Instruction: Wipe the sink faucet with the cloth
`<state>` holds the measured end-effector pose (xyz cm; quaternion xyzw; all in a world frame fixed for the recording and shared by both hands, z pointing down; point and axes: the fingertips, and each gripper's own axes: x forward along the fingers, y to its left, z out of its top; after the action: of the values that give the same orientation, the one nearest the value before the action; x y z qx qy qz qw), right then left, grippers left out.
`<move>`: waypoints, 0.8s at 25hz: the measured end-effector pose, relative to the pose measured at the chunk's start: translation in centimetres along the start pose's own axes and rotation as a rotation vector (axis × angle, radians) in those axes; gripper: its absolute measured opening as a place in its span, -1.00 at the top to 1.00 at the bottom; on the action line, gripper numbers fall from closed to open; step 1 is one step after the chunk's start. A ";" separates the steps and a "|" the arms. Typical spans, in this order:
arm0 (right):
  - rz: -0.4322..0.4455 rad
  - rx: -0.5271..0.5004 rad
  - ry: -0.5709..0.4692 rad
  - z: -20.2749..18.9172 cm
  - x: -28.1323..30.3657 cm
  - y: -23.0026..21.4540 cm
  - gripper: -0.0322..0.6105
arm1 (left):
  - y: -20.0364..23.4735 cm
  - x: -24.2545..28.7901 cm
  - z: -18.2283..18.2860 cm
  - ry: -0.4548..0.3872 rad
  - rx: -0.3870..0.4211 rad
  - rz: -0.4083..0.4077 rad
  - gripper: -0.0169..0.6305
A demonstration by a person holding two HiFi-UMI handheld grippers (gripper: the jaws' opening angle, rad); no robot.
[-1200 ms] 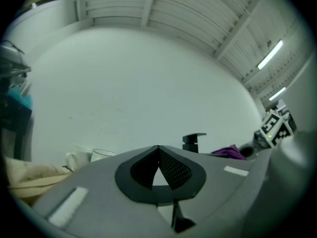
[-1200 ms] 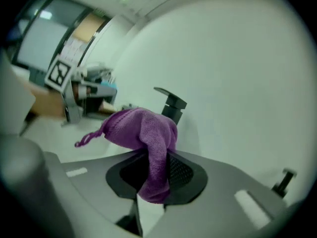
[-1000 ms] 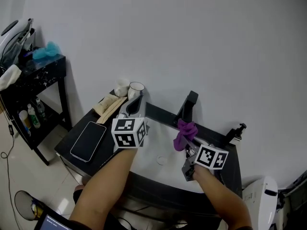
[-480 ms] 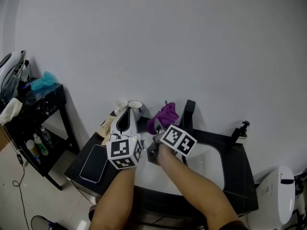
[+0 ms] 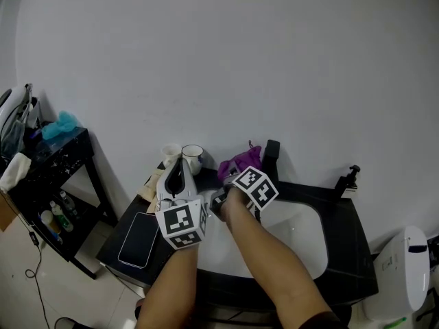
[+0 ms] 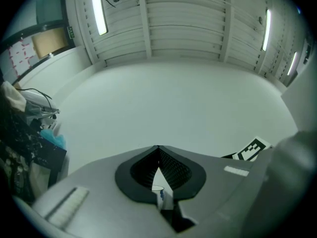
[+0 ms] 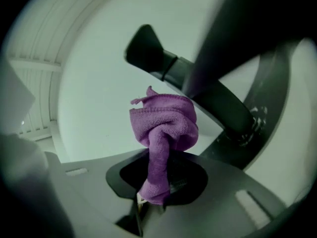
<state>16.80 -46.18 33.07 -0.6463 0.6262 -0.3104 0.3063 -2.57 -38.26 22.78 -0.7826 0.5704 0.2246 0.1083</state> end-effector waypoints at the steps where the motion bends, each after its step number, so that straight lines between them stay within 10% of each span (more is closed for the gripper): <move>1: -0.011 0.021 0.005 -0.6 0.0 -0.7 0.66 | 0.0 0.0 0.0 -0.002 0.003 -0.001 0.90; 11: -0.025 -0.043 0.080 -3.3 -1.5 -2.9 0.66 | -0.4 0.1 -0.1 0.014 -0.019 -0.030 0.90; 20: 0.346 -0.828 0.116 -2.2 -13.0 8.4 0.65 | -0.6 0.4 -1.2 0.064 -0.060 -0.046 0.90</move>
<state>9.58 -33.44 27.64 -0.5815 0.8127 -0.0136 0.0338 -1.62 -38.88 23.62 -0.8052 0.5484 0.2137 0.0717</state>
